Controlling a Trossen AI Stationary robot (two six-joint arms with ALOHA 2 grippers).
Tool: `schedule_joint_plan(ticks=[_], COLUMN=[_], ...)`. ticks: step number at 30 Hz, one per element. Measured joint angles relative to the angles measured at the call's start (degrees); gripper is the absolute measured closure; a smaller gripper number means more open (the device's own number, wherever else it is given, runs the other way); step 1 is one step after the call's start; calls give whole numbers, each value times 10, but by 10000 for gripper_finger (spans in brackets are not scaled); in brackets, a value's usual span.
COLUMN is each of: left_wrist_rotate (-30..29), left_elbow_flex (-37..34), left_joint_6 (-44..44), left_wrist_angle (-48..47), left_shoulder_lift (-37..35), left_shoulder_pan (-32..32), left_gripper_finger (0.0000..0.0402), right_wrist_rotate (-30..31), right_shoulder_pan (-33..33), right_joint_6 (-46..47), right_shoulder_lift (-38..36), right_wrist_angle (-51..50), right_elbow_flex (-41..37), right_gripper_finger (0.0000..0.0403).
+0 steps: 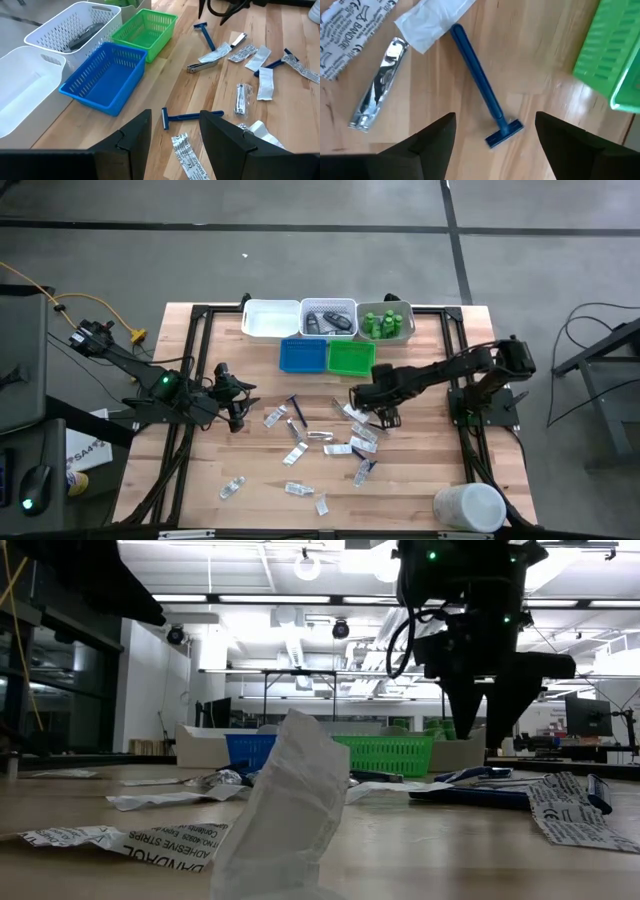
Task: Pick & Place Travel size toiletries
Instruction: Put the blue razor into the white bin
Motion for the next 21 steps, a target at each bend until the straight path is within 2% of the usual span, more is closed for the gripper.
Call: schedule_joint_plan(ticks=[9,21], left_wrist_rotate=[0,0], left_elbow_flex=[0,0], left_joint_6=[-1,-1], left_wrist_angle=[-3,-4], left_shoulder_lift=[0,0], left_shoulder_pan=[0,0], left_gripper_finger=[236,236], right_wrist_rotate=[-40,-5], right_shoulder_pan=[-30,-33], right_joint_6=[-49,-106], right_shoulder_lift=[0,0], right_wrist_angle=[42,120], right_elbow_flex=[-44,-90], right_gripper_finger=[184,214])
